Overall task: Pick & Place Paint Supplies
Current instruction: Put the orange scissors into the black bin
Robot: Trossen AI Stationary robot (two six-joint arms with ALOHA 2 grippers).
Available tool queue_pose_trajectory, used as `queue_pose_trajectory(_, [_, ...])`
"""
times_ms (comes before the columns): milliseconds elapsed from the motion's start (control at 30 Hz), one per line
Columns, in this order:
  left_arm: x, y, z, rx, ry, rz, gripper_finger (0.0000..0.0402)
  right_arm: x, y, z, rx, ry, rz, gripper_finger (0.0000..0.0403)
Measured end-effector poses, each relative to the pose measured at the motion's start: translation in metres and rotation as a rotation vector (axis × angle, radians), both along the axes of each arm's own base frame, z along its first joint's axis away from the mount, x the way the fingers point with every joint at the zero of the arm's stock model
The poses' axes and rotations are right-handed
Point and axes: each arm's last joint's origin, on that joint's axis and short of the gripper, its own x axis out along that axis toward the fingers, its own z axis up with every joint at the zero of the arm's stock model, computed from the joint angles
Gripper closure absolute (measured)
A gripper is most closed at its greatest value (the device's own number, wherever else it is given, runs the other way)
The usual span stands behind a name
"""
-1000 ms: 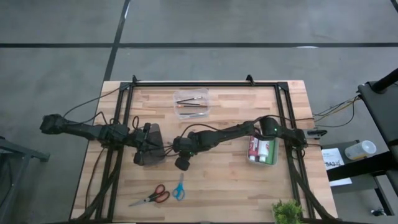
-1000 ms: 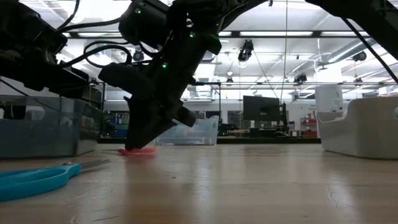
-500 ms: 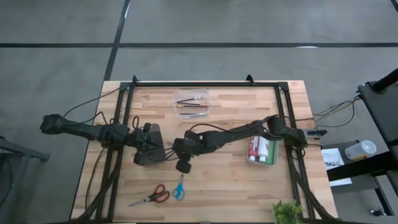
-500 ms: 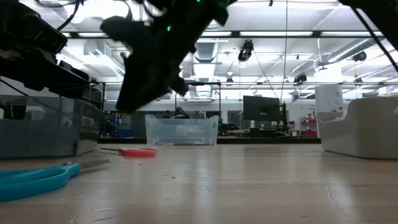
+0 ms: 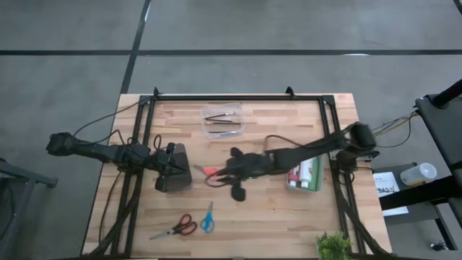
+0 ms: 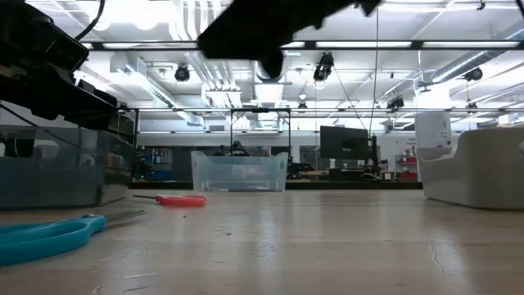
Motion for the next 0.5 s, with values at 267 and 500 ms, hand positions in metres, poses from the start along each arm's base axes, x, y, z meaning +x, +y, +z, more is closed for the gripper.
queue_pose_trajectory(267, [0.000,0.000,0.000,0.000,0.000,0.000,0.0351,-0.085,-0.016,-0.003,-0.007,-0.165,0.010,0.0312])
queue_pose_trajectory(500, [0.000,0.000,0.000,0.000,0.000,0.000,0.0351,-0.149,-0.028,-0.011,-0.010,-0.242,0.010,0.0312])
